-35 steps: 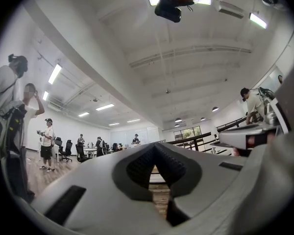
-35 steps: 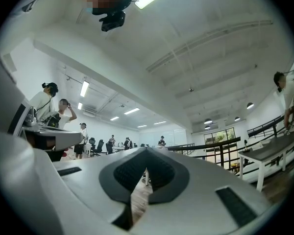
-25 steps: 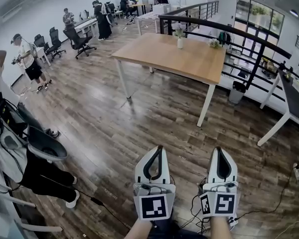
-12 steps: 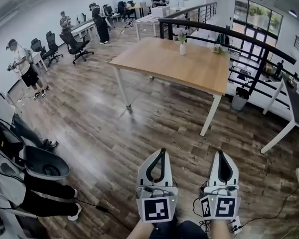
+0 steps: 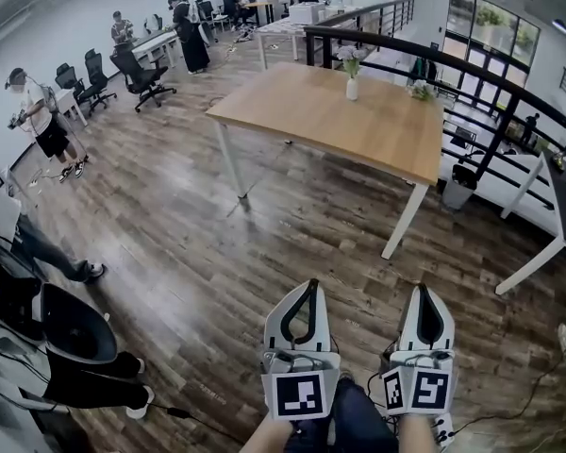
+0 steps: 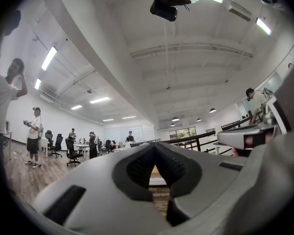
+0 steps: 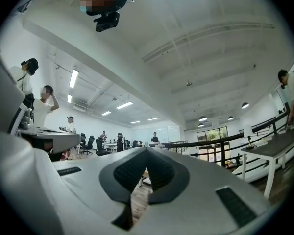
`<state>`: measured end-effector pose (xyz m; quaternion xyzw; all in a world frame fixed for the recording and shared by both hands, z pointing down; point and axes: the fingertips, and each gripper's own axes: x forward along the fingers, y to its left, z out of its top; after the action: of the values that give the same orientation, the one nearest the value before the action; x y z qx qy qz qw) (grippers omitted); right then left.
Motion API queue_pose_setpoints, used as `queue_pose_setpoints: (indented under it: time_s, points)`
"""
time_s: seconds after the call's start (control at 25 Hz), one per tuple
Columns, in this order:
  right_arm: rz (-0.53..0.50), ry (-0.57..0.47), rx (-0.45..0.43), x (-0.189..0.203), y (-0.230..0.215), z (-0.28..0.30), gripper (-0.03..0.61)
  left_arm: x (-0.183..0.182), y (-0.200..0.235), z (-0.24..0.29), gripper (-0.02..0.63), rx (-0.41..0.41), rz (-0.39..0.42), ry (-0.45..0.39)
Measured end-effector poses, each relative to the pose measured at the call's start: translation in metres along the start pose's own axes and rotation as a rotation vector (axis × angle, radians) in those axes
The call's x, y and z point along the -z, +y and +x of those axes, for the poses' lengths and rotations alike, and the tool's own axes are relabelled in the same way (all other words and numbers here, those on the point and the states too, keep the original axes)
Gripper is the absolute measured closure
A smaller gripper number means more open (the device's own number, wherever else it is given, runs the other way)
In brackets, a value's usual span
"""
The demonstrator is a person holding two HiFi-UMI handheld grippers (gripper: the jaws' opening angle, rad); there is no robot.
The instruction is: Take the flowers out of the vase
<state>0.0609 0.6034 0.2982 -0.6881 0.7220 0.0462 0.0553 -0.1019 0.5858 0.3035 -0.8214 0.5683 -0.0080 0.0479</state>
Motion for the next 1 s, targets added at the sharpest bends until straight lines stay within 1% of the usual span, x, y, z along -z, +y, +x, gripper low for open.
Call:
queue_pose_setpoints:
  time_s: [0.16, 0.4, 0.6, 1.0]
  points:
    - [-0.001, 0.013, -0.010, 0.006, 0.000, 0.024, 0.585, 0.005, 0.007, 0.020, 0.577, -0.008, -0.004, 0.009]
    - [0.001, 0.008, -0.030, 0.012, -0.011, 0.070, 0.586, 0.007, 0.016, 0.065, 0.577, -0.026, -0.007, 0.009]
    - [0.006, 0.009, -0.049, 0.018, -0.025, 0.117, 0.586, 0.006, 0.020, 0.113, 0.577, -0.045, -0.003, 0.006]
    - [0.004, -0.009, -0.100, 0.021, -0.062, 0.209, 0.585, -0.001, 0.016, 0.210, 0.577, -0.075, 0.008, -0.012]
